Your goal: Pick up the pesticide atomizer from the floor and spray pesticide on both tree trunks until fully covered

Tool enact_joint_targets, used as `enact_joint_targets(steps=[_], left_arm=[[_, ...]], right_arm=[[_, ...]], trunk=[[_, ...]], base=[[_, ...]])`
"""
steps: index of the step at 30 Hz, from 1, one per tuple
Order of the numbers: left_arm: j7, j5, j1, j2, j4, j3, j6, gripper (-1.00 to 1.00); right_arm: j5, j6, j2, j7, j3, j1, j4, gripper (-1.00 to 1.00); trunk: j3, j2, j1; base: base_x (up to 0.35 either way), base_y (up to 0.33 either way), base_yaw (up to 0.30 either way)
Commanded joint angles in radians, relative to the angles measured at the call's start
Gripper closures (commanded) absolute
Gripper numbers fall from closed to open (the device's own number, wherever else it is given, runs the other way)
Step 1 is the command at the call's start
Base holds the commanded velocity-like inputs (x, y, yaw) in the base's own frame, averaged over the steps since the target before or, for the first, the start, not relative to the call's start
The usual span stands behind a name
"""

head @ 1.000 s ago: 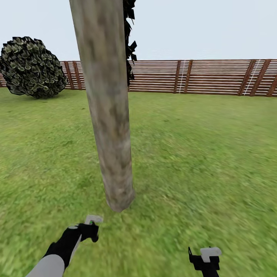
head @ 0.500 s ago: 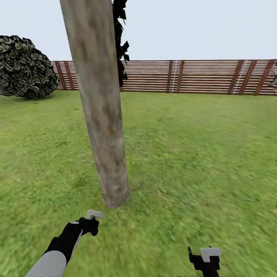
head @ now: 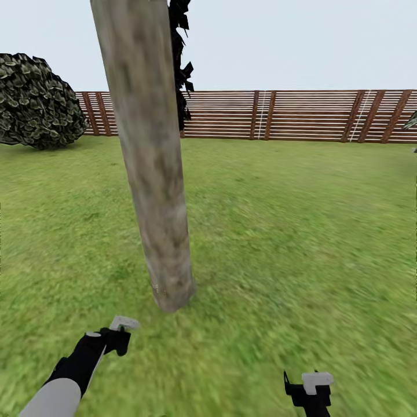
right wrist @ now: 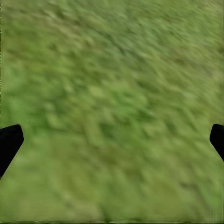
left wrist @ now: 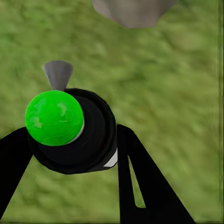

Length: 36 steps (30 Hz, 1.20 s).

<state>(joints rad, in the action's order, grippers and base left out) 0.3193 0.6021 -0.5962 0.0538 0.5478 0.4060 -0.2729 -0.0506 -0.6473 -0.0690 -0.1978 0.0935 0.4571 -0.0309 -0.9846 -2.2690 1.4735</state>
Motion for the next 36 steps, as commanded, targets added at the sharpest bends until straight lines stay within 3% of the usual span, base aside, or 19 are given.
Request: enact_joint_targets(steps=[1,8,14,16,18,21,24,26,27,28,32,36], left_arm=[[0.001,0.001,0.0,-0.006,0.0,0.0,0.002,1.0],[0.001,-0.002,-0.015,-0.025,0.004,-0.021,-0.006,1.0],[0.021,-0.003,-0.08,-0.003,0.006,-0.028,-0.069,1.0],[0.025,-0.002,-0.083,-0.012,0.002,-0.032,-0.075,1.0],[0.029,-0.002,-0.08,-0.048,-0.006,-0.069,-0.079,1.0],[0.036,-0.005,-0.08,-0.064,-0.009,-0.106,-0.082,1.0],[0.134,-0.003,-0.091,-0.028,0.003,-0.112,-0.102,1.0],[0.185,-0.005,-0.106,0.038,0.019,-0.112,-0.157,1.0],[0.218,-0.007,-0.122,0.084,0.026,-0.112,-0.194,1.0],[0.235,-0.006,-0.128,0.102,0.029,-0.114,-0.208,1.0],[0.251,-0.002,-0.13,0.101,0.032,-0.12,-0.221,1.0],[0.253,-0.001,-0.136,0.038,0.033,-0.123,-0.225,1.0]], right_arm=[[0.0,0.0,0.0,0.0,0.0,0.0,0.0,-1.0],[0.002,0.0,-0.001,-0.003,-0.001,0.0,0.0,-1.0],[0.003,0.0,-0.004,-0.003,-0.001,0.0,0.002,-1.0],[0.002,0.0,-0.005,-0.003,-0.001,0.0,0.002,-1.0],[0.002,0.0,-0.005,-0.003,-0.001,0.0,0.002,-1.0],[0.002,0.0,-0.005,-0.003,0.0,0.0,0.002,-1.0],[0.002,0.0,-0.005,-0.003,-0.001,-0.006,0.002,-1.0],[0.002,0.0,-0.005,-0.003,-0.001,-0.007,0.002,-1.0],[0.002,0.0,-0.005,-0.003,0.0,-0.007,0.002,-1.0],[0.002,0.0,-0.005,-0.003,0.0,-0.008,0.002,-1.0],[0.002,0.0,-0.005,-0.003,-0.001,-0.008,0.002,-1.0],[0.002,0.0,-0.007,-0.003,-0.001,-0.009,0.002,-1.0]], trunk=[[0.0,0.0,0.0],[0.0,0.0,0.0],[0.0,0.0,0.0],[0.0,0.0,0.0],[0.0,0.0,0.0],[0.0,0.0,0.0],[0.0,0.0,0.0],[0.0,0.0,0.0],[0.0,0.0,0.0],[0.0,0.0,0.0],[0.0,0.0,0.0],[0.0,0.0,0.0]], base=[[-0.286,0.0,0.0],[-0.125,0.0,-0.112],[-0.003,0.0,-0.186],[0.0,0.0,-0.024],[0.0,0.0,-0.006],[0.0,0.0,-0.001],[0.0,0.0,0.0],[0.0,0.0,0.0],[0.0,0.0,0.0],[0.0,0.0,0.0],[-0.04,0.0,0.0],[-0.223,0.0,0.0]])
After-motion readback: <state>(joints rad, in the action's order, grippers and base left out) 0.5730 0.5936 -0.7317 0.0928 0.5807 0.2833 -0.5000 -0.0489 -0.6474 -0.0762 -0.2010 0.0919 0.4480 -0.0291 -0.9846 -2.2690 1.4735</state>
